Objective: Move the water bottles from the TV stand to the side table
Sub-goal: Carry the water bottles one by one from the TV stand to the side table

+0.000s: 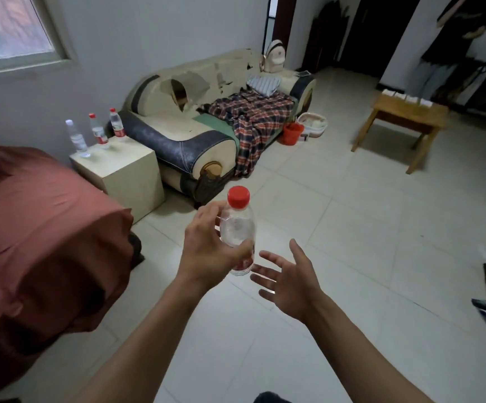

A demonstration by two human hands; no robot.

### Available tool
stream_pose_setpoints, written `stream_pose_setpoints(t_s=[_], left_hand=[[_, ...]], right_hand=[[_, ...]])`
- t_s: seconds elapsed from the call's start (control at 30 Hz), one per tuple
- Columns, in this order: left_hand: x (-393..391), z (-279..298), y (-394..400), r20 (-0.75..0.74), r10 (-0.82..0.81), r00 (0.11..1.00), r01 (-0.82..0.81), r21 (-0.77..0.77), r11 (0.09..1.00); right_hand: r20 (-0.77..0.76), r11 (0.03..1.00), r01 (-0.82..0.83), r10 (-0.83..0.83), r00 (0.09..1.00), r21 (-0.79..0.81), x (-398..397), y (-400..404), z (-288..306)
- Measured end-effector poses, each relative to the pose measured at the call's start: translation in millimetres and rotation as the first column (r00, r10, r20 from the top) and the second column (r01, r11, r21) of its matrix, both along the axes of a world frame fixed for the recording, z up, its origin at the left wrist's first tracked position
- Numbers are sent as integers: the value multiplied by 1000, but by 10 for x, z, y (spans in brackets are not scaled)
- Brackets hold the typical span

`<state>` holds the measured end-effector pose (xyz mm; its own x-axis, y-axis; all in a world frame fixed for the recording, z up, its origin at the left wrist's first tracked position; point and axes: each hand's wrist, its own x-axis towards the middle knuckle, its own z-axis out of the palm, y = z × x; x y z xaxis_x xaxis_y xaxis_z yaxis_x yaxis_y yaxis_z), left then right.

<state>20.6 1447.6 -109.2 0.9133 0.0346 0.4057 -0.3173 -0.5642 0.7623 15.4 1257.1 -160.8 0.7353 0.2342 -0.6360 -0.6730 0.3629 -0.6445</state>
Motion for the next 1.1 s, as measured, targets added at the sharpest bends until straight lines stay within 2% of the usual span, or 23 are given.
stream_pose_setpoints(t_s=[0.23,0.57,0.8,1.1], left_hand=[[800,-56,42,-26,-9,1000,10,60,998],[2189,170,-50,-67,127,990,-117,132,984],[2930,277,63,-88,246,965,-239,80,968],[3749,133,479,-100,317,943,-316,20,948]], right_hand=[[-32,999,-12,14,999,50,891,101,-166],[-28,977,-182,186,982,110,2573,126,-171],[-18,941,-332,334,942,67,3493,187,-73],[8,905,-426,426,905,-21,4453,662,-137]])
